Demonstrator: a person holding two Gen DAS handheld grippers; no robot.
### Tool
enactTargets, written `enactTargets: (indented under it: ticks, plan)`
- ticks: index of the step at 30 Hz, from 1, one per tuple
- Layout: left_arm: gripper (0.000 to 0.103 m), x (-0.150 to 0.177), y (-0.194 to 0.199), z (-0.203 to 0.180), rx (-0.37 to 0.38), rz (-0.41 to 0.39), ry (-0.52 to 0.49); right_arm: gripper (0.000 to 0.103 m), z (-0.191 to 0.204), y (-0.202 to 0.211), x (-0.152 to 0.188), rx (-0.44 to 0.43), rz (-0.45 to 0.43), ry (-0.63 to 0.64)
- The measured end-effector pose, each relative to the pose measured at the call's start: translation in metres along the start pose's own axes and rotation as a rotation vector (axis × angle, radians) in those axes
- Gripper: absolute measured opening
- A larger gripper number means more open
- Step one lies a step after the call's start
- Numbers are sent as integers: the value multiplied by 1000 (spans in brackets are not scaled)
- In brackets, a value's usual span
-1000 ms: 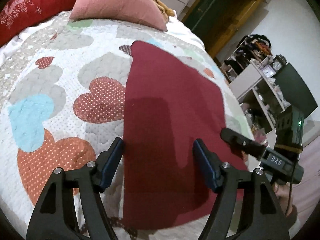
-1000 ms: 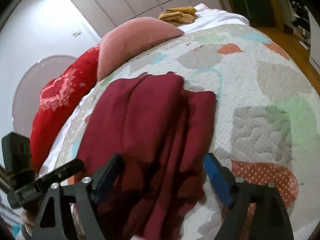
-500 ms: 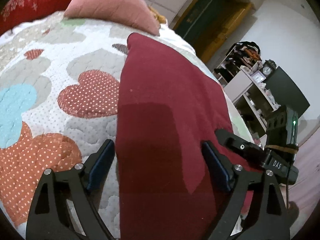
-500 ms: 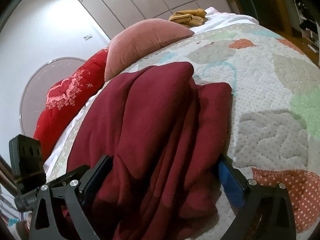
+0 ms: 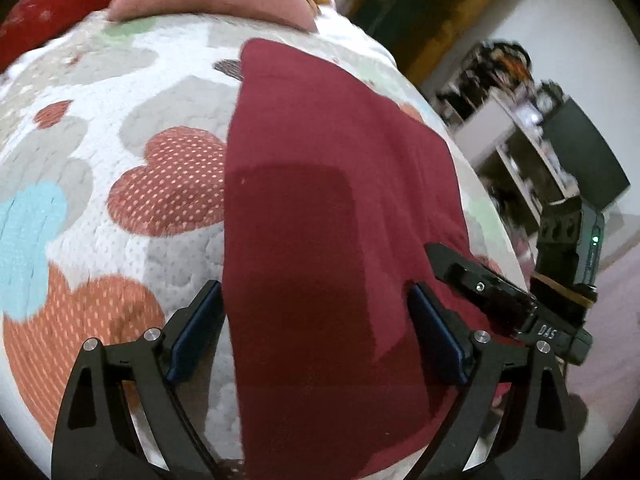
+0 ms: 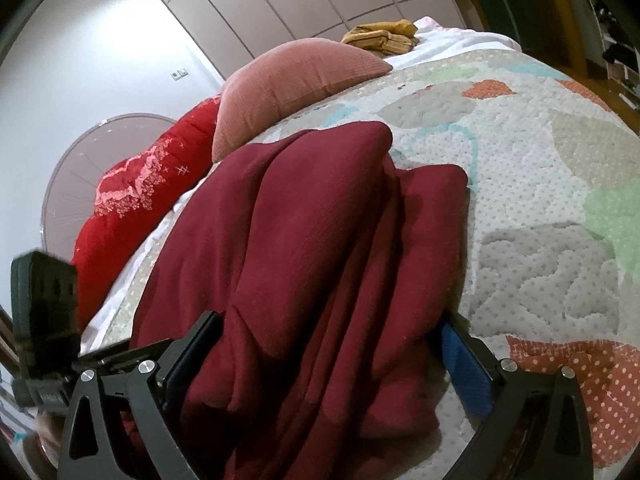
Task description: Fold small clothes
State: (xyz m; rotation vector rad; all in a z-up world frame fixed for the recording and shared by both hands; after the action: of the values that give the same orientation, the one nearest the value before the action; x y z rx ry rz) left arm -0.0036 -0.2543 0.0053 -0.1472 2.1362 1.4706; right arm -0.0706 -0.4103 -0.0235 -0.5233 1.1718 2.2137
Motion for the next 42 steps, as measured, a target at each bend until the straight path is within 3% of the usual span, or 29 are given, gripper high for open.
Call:
enactTargets:
  ticks: [3,5,8,15,18,19,23,26,33,37,39,41,42]
  plan:
    - [93,-7,-6,3,56,-5,-33,103,0,-1,0,3,-5,7]
    - [95,-6,-9,5,98,-58,-45,103,0,0,0,-5,-12,4]
    - [95,-1,-7,0,85,-120,-81,103,2,0,1,2,-9,4]
    - [95,-1,-9,4,105,-93,-66,103,4,-5,-2,67,36,-56]
    - [95,-3,-9,0,91,-47,-83,83,9,-3,-2,73,22,-79]
    - [94,-4,-8,-2,96,-34,-92,72,11,-2,-1,65,17,-79]
    - [71,-8,-1,-8,91,-27,-94,49,18,7,-5,37,-1,-90]
    - [49,-16,17,-11,119,-50,-86,43,27,17,-10,4,-25,-94]
    - [48,4,63,-19,138,30,-51,41,65,49,-3,-91,-37,-162]
    - [48,36,87,-16,99,11,-74,41,88,60,21,-132,-3,-137]
    - [53,57,77,-12,28,30,-90,44,88,52,43,-117,42,-146]
    - [68,71,62,-7,-25,37,-99,54,76,39,61,-26,106,-154]
    - [69,75,62,-4,-18,15,-80,55,71,37,68,23,130,-147]
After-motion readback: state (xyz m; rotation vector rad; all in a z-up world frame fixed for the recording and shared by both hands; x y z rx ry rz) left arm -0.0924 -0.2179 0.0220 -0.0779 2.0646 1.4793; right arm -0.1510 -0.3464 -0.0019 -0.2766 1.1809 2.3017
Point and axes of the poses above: each gripper's, at about its wrist camera, not at the fingertips, and y roughly against the way its jaws point, z to its left, x to its underside, the point moved 6 cm from there along -y, roughly the way its jaws point, and after that the axes turned 13 degrees about -x, right-handed, at the moved point
